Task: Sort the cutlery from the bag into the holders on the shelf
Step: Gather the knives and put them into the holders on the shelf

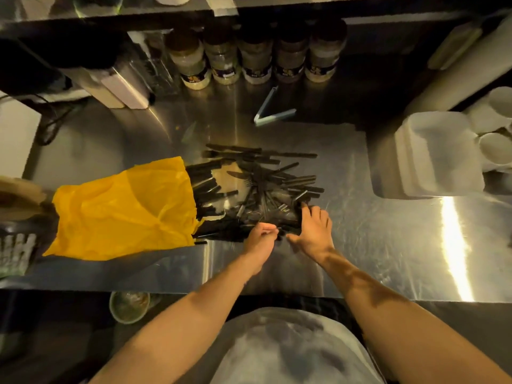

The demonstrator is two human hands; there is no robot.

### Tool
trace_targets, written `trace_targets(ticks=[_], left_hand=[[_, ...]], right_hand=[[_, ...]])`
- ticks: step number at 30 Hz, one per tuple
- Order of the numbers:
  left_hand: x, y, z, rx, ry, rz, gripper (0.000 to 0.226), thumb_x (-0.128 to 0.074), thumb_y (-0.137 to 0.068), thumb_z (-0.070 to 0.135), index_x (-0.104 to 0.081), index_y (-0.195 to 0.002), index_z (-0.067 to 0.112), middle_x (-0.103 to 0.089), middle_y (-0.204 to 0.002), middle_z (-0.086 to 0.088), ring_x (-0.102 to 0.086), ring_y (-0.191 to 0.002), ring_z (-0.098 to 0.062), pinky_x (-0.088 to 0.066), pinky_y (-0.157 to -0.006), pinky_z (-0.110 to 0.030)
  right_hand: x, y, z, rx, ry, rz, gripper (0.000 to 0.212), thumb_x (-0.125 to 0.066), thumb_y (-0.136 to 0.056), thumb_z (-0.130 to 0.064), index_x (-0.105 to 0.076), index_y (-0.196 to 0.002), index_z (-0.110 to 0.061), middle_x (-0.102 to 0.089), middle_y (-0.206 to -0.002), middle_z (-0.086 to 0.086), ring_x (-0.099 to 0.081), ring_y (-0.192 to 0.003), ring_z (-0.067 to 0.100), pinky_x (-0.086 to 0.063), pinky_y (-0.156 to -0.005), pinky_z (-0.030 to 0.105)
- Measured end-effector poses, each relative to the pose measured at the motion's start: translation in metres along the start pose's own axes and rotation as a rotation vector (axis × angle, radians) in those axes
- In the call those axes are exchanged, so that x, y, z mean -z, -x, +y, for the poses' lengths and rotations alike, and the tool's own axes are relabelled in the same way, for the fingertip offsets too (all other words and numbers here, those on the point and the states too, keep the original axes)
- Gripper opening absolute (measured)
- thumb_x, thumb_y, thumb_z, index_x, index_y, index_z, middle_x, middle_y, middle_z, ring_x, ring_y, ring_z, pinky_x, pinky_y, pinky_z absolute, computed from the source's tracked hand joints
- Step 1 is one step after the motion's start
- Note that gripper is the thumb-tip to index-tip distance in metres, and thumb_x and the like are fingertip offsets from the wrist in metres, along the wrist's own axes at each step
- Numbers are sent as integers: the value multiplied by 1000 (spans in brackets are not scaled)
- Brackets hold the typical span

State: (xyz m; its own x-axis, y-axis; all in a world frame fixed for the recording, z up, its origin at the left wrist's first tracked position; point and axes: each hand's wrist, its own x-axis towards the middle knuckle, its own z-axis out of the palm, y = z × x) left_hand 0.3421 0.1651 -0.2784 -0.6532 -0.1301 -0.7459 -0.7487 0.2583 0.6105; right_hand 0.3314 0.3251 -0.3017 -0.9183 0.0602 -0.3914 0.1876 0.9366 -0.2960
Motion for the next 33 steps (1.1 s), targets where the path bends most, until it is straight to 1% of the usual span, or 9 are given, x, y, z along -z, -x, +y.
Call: trace_targets(ticks=[5, 10, 13, 18, 21, 24, 28, 31, 33], left_hand=[[-5, 2, -3, 26, 138, 17, 10, -69, -93, 22, -71, -102, 21, -70, -106, 3, -64, -104, -13, -51, -97, -32], [-11, 2, 0, 40, 255, 74, 14, -70, -91, 13, -72, -105, 14, -71, -109, -2, -65, -105, -14, -51, -99, -31], [-17, 5, 0, 52, 299, 105, 12, -70, -91, 12, -73, -102, 15, -72, -107, -1, -66, -103, -13, -51, -97, -30], [-23, 9, -2, 60, 357, 109, 13, -68, -91, 9, -73, -101, 16, -72, -109, -2, -66, -105, -14, -50, -94, -27], [-28, 12, 1, 66, 370, 121, 14, -68, -91, 10, -73, -102, 16, -71, -108, 0, -66, -101, -11, -49, -87, -24], [-30, 13, 4, 52, 382, 108, 13, -68, -92, 10, -73, -102, 16, -70, -107, 1, -65, -101, -11, -48, -79, -21], [-33, 13, 9, 27, 386, 95, 13, -67, -92, 9, -72, -101, 16, -69, -110, 0, -64, -105, -13, -48, -85, -23], [-34, 15, 12, 16, 389, 85, 14, -66, -93, 10, -70, -105, 14, -68, -112, -3, -64, -107, -15, -49, -92, -27], [-35, 17, 15, 16, 408, 61, 18, -64, -94, 9, -66, -112, 12, -67, -115, -7, -63, -109, -16, -49, -96, -30]], right_hand=[[0, -6, 3, 93, 34, -24, 62, -76, -83, -41, -52, -132, -14, -54, -126, 10, -46, -117, 30, -40, -99, 41], [1, -9, 5, 223, 95, -87, 38, -59, -97, -25, -54, -132, -11, -57, -126, 13, -50, -114, 32, -39, -96, 40], [-2, -7, 8, 261, 144, -94, 32, -53, -100, -21, -53, -131, -10, -55, -125, 14, -48, -112, 32, -40, -92, 41], [-5, -2, 12, 265, 186, -69, 25, -50, -94, -5, -54, -118, -11, -53, -117, 13, -47, -103, 29, -43, -86, 38], [1, 4, 18, 308, 165, -50, 23, -49, -95, -6, -56, -117, -7, -57, -113, 16, -52, -100, 31, -42, -87, 40], [4, 6, 25, 302, 146, -91, 22, -46, -99, -11, -55, -119, -7, -58, -116, 15, -55, -104, 32, -40, -92, 39], [13, 12, 30, 271, 68, -133, 21, -45, -100, -18, -51, -118, -9, -58, -115, 11, -55, -103, 29, -39, -89, 38], [24, 22, 33, 216, -131, -194, 9, -44, -101, -20, -43, -105, -12, -55, -97, 10, -52, -81, 27, -37, -73, 39], [29, 24, 35, 177, -237, -230, 13, -46, -101, -23, -37, -99, -14, -52, -90, 6, -50, -74, 26, -34, -69, 38]])
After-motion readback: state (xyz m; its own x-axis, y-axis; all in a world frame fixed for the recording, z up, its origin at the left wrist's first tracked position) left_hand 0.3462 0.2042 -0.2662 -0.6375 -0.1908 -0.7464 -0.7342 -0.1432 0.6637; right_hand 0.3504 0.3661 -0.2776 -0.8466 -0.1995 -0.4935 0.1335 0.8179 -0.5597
